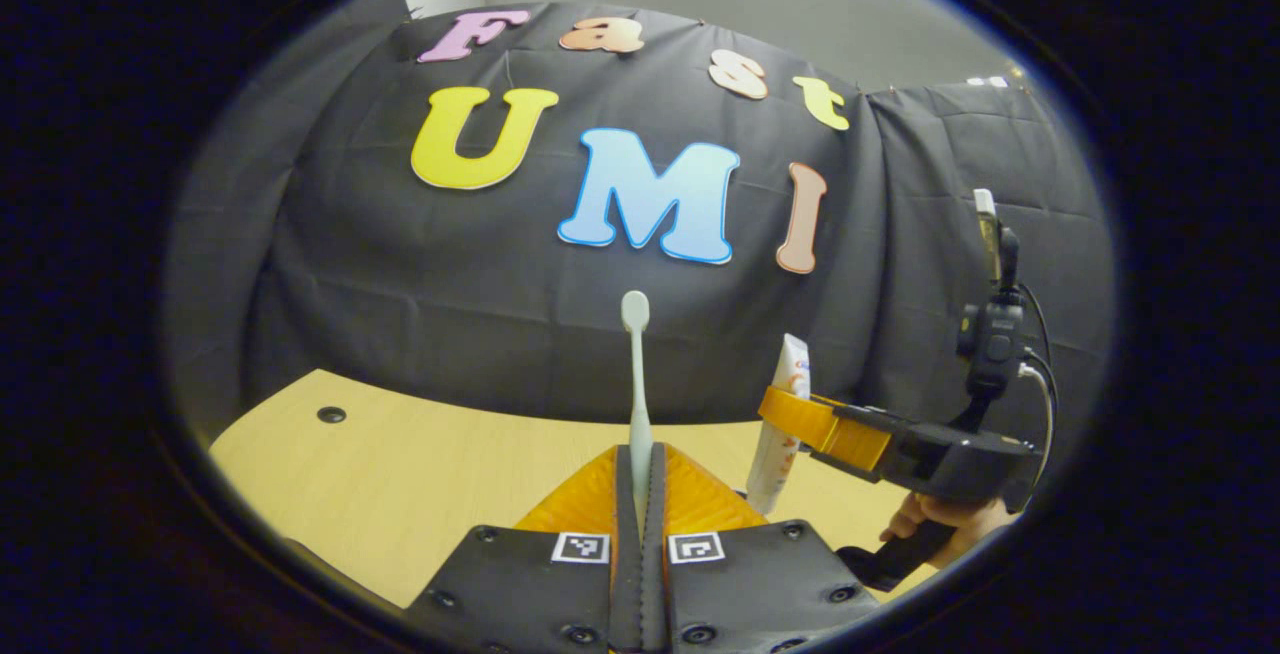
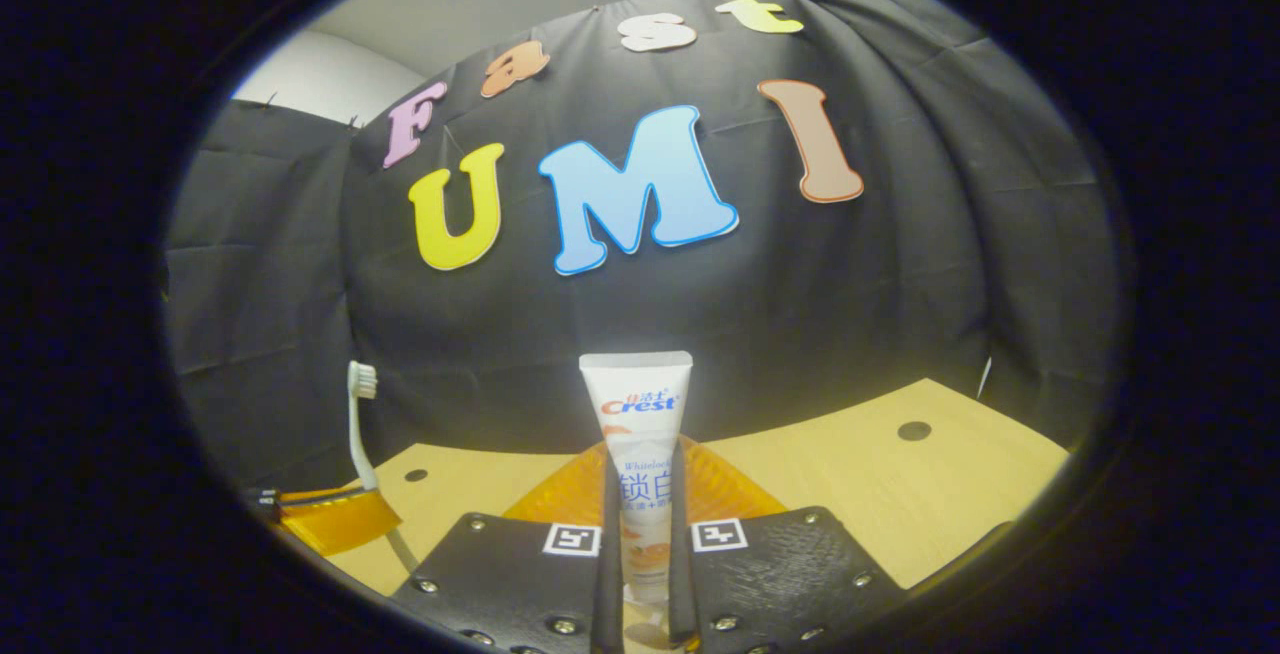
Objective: Put the toothbrush and toothpaste on the desktop into the cup, then pick up the cup and place it on the coaster on the desktop.
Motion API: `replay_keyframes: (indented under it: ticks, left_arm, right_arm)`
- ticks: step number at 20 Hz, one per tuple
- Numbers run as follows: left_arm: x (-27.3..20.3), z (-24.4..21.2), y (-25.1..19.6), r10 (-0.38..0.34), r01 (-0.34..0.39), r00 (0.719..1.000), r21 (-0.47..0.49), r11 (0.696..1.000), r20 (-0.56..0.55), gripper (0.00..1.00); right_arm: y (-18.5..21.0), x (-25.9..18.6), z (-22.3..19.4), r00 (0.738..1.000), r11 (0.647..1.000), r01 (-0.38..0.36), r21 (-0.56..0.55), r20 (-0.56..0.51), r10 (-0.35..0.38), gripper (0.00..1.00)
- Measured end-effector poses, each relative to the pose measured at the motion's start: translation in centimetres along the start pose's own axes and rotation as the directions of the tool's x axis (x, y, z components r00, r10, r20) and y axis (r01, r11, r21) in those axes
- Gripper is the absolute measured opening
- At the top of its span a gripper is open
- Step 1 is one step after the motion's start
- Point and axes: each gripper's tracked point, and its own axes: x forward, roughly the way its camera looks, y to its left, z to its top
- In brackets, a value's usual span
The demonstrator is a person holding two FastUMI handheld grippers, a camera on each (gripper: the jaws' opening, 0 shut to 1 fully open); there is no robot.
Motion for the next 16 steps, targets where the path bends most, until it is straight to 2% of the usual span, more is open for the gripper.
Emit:
replay_keyframes:
  ticks: [4,6,10,16]
  left_arm:
    - [2.5,-0.5,-0.5,-0.003,0.003,1.000,-0.003,1.000,0.027,0.07]
    - [3.3,-1.4,-0.1,0.006,-0.006,1.000,-0.008,1.000,0.018,0.07]
    - [4.7,-1.4,0.1,0.017,-0.017,1.000,-0.017,1.000,-0.004,0.07]
    - [6.3,-2.8,0.5,0.014,-0.016,0.999,-0.062,0.998,-0.030,0.07]
  right_arm:
    - [-0.6,2.0,-3.4,0.997,0.998,-0.009,-0.057,-0.081,0.004,0.19]
    - [-0.4,2.1,-5.0,0.991,0.996,-0.027,-0.081,-0.131,0.016,0.23]
    - [-0.8,1.3,-7.4,0.974,0.992,-0.035,-0.122,-0.225,0.007,0.27]
    - [-1.1,0.2,-9.2,0.950,0.987,-0.056,-0.149,-0.311,0.007,0.30]
